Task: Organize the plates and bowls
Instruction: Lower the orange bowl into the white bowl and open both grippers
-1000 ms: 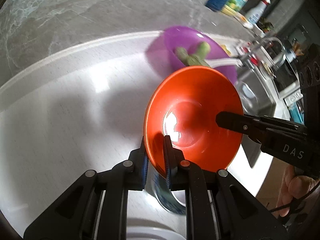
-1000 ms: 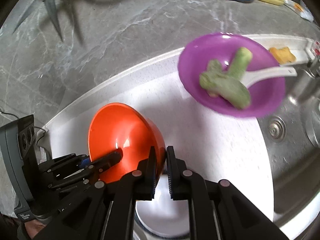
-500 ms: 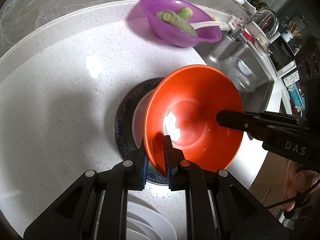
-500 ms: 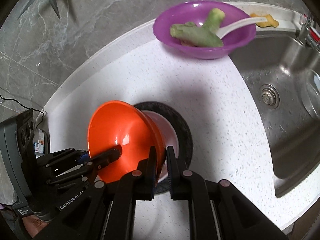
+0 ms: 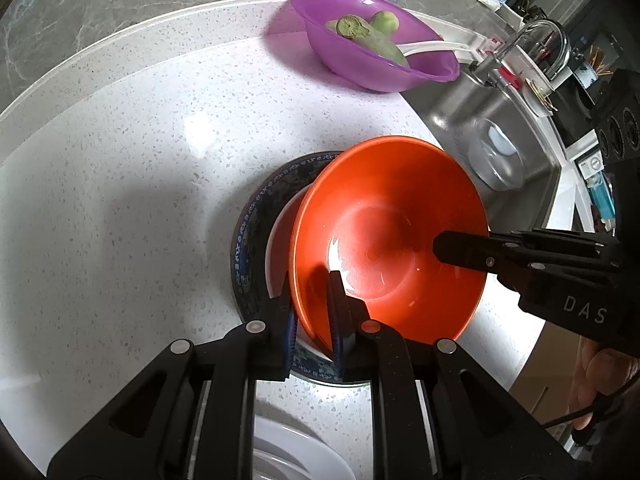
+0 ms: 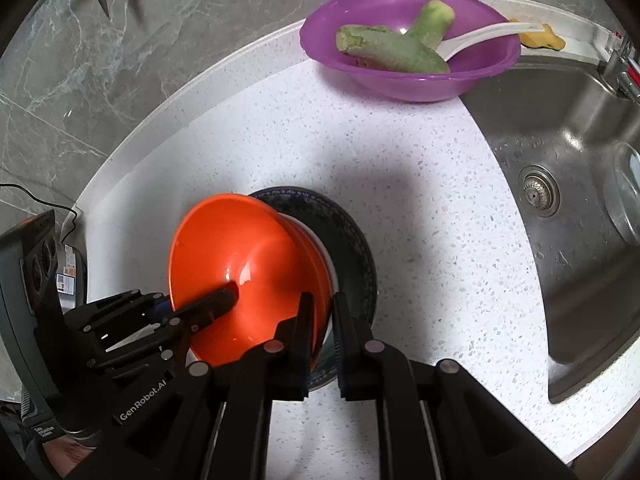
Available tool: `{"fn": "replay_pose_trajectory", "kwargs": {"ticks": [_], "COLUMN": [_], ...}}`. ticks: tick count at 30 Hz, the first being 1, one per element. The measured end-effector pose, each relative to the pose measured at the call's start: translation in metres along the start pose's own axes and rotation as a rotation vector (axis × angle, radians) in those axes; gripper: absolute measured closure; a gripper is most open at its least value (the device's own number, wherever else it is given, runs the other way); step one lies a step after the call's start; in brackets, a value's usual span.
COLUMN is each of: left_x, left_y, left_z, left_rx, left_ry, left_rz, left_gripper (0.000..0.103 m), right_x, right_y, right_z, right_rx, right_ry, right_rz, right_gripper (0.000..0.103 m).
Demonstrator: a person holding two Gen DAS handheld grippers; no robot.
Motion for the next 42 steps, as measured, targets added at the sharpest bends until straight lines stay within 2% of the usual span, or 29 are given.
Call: {"fn": "replay_pose_trajectory", "kwargs": {"ticks": [18, 20, 22, 23, 27, 30, 33, 34, 35, 36, 38, 41, 42], "left_x": [-0.005, -0.005, -0.005, -0.005, -0.006, -0.006, -0.006, -0.006, -0.005, -0.004, -0.003, 0.002, 0.006], "left_y": [0.019, 0.022, 0.024, 0.025, 0.033, 0.041, 0.048, 0.05, 0.05, 0.05, 0.053, 0.054, 0.049], "left_z": [0.007, 0.008, 0.007, 0.006, 0.009, 0.012, 0.026, 0.034, 0.042, 0.051, 0.063, 0.075, 0.08], "left_rx": [0.086, 0.092, 0.102, 0.103, 0.086, 0.07, 0.062, 0.066, 0.074, 0.08, 0.102, 0.166, 0.171], "left_ry": [0.047, 0.041, 0.032, 0.027, 0.011, -0.014, -0.027, -0.027, -0.029, -0.025, -0.019, -0.025, -0.019], "left_rz": [-0.075, -0.084, -0.089, -0.091, -0.108, -0.127, -0.124, -0.12, -0.112, -0.101, -0.097, -0.096, -0.077], "left_gripper": [0.082, 0.076, 0.056, 0.053, 0.051, 0.041, 0.036, 0.036, 0.036, 0.036, 0.034, 0.013, 0.001], "right_x": [-0.006, -0.006, -0.006, -0.007, -0.008, -0.008, -0.012, -0.014, -0.015, -0.017, -0.018, -0.015, -0.012], "right_y": [-0.013, -0.013, -0.014, -0.014, -0.014, -0.012, 0.007, 0.015, 0.025, 0.035, 0.05, 0.056, 0.053], "right_z": [-0.002, -0.002, -0.002, -0.001, 0.0, 0.0, 0.002, 0.002, 0.0, -0.004, -0.019, -0.043, -0.052], "right_rx": [0.042, 0.046, 0.051, 0.053, 0.064, 0.062, 0.004, -0.019, -0.052, -0.091, -0.14, -0.167, -0.171], "right_ry": [0.006, 0.006, 0.007, 0.009, 0.015, 0.007, -0.006, -0.012, -0.016, -0.023, -0.053, -0.07, -0.081], "right_rz": [0.037, 0.037, 0.038, 0.038, 0.04, 0.032, -0.029, -0.054, -0.084, -0.116, -0.164, -0.18, -0.166], "right_gripper": [0.092, 0.092, 0.092, 0.092, 0.092, 0.092, 0.089, 0.087, 0.069, 0.042, 0.018, 0.018, 0.018]}}
Point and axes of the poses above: each gripper's, at about its wrist camera, not at the fingertips, and y roughly against the way its jaws point, z to its left, x to its underside, the point moved 8 cm from there along -y, roughly the way its jaws point, and after that the axes turned 7 degrees about z, right-handed, at the moved point
